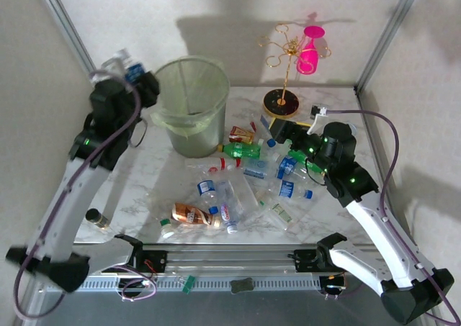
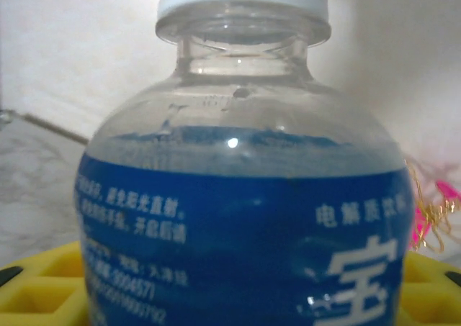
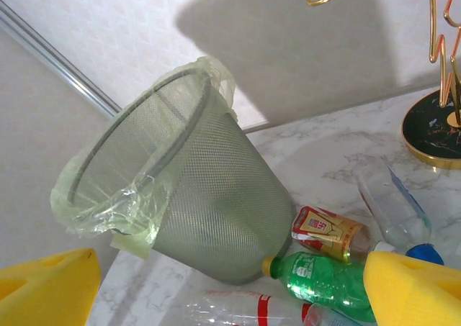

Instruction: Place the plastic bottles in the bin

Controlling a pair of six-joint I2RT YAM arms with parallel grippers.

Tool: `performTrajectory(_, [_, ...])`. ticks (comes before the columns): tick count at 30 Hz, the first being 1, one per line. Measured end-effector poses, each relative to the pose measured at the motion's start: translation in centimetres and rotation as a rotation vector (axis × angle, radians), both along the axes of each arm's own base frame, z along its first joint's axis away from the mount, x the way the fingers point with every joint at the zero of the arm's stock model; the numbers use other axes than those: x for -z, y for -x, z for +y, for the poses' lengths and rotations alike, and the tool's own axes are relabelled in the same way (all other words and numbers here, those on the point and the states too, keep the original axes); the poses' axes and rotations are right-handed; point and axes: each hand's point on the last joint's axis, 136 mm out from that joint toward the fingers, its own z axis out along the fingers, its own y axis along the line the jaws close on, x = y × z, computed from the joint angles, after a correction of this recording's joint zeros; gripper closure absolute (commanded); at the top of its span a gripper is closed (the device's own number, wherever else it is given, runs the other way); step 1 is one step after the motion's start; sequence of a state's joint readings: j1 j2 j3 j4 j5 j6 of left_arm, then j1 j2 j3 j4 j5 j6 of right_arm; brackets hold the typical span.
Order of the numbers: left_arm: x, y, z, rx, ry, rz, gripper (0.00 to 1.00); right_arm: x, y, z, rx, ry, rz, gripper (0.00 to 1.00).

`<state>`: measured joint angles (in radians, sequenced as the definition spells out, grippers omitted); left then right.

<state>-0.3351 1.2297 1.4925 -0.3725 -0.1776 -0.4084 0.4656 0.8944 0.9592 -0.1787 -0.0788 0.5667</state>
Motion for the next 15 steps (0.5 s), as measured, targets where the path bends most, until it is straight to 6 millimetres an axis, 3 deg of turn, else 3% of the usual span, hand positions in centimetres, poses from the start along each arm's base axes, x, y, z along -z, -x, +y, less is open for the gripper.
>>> performTrajectory(2, [0.1, -2.6, -3.2, 0.081, -0.059, 0.026, 0.62, 0.0, 0.2, -0.1, 0.000, 0.002, -0.003, 0.06])
performTrajectory(6, [3.0, -6.8, -8.3, 0.195, -0.153, 0.116, 0.62, -0.2, 0.6, -0.5, 0.006, 0.003, -0.013, 0.05])
performTrajectory(11, [8.5, -10.8, -10.5, 0.223, -0.226, 0.254, 0.62, -0.3, 1.0, -0.9, 0.019, 0.011, -0.017, 0.05])
performTrajectory(15, [12.6, -12.5, -11.2, 0.231, -0.264, 0.351, 0.62, 0.0, 1.0, -1.1, 0.028, 0.028, -0.012, 0.05])
